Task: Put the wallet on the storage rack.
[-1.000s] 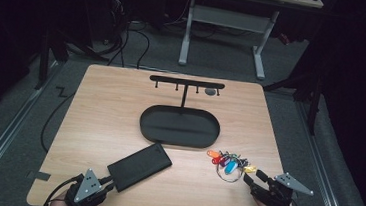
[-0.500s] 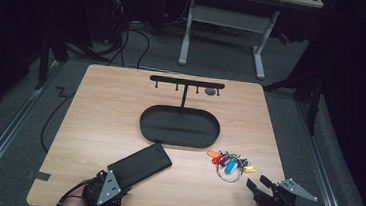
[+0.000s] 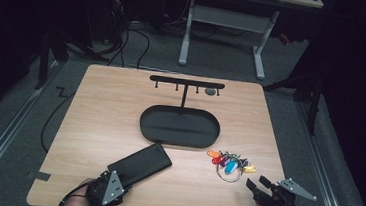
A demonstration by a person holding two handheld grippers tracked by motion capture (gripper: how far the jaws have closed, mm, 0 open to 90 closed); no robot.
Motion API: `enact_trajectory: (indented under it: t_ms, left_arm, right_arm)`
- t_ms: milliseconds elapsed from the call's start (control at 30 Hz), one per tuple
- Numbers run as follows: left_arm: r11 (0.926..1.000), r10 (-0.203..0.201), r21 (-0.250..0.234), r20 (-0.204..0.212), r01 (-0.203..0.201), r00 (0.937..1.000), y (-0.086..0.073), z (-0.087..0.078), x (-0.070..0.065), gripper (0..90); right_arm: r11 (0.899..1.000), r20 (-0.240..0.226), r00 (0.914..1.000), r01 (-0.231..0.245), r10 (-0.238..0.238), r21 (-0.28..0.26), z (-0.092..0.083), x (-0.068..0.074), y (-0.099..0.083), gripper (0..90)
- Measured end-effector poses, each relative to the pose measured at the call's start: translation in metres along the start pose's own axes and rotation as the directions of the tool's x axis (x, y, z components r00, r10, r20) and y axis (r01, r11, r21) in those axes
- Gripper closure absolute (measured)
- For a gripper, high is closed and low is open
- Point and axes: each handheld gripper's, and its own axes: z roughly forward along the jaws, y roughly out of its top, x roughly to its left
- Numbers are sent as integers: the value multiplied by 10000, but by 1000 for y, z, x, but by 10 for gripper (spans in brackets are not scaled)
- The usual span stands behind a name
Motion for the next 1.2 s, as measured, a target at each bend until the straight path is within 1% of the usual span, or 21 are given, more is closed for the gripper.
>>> enact_trajectory:
  t_ms: [33,100,133,200,267,333,400,500,600,700,733,767,800,900,1000,1100,1167,1200]
  left_arm:
    - [9999,92,-41,29,-92,10000,0,-1,0,585]
    - [9999,48,-137,36,-48,10000,0,-2,-1,638]
    - [9998,42,-178,19,-41,10000,0,-2,-2,654]
    - [9997,149,-175,-85,-150,9999,0,-3,-4,685]
    - [9996,186,-191,-156,-189,9997,1,-4,-5,713]
    - [9994,-62,-336,-121,58,9999,0,-4,-4,746]
    - [9994,-29,-354,-189,22,9998,0,-5,-5,756]
    - [9993,-41,-377,-312,30,9995,1,-6,-6,770]
    - [9988,-151,-468,-354,135,9993,2,-8,-5,778]
    - [9974,-312,-654,-388,286,9988,3,-12,-2,791]
    - [9964,-430,-746,-368,402,9984,4,-13,-1,794]
    - [9962,-466,-752,-352,439,9983,5,-13,-1,795]
    - [9965,-446,-720,-341,421,9984,5,-14,0,796]
    - [9950,-527,-871,-339,496,9980,8,-17,1,797]
    - [9910,-747,-1134,-302,708,9967,10,-20,3,799]
    - [9888,-847,-1244,-179,819,9962,9,-20,4,799]
    - [9873,-933,-1298,-44,920,9956,9,-22,5,799]
    - [9862,-961,-1351,18,955,9954,9,-22,5,799]
  right_arm:
    - [10000,-13,10000,-16,16,-49,0,0,0,367]
    - [9998,-32,9999,-168,168,-107,-1,0,0,367]
    - [9996,-35,9997,-251,251,-138,-1,0,0,367]
    - [9987,-67,9990,-435,434,-263,-2,0,0,368]
    - [9978,-117,9986,-530,525,-397,-1,0,1,369]
    - [9983,-266,9985,-483,474,-324,1,0,2,375]
    - [9991,-415,9986,-327,316,-273,2,1,2,380]
    - [9989,-494,9983,-334,318,-331,-1,0,2,382]
    - [9988,-494,9985,-268,248,-409,-4,-1,2,383]
    - [9990,-476,9988,-106,85,-424,-6,-2,2,384]
    - [9991,-487,9987,-146,126,-406,-6,-3,2,385]
    - [9991,-502,9987,-147,128,-386,-7,-4,2,386]
    - [9992,-511,9986,-123,103,-385,-7,-5,1,387]
    - [9989,-529,9986,-72,48,-467,-9,-3,2,388]
    - [9989,-505,9987,60,-84,-466,-10,-1,1,388]
    - [9993,-470,9989,7,-25,-384,-8,-2,2,391]
    - [9993,-434,9990,70,-86,-367,-8,1,3,398]
    - [9990,-424,9989,194,-211,-390,-8,3,4,401]
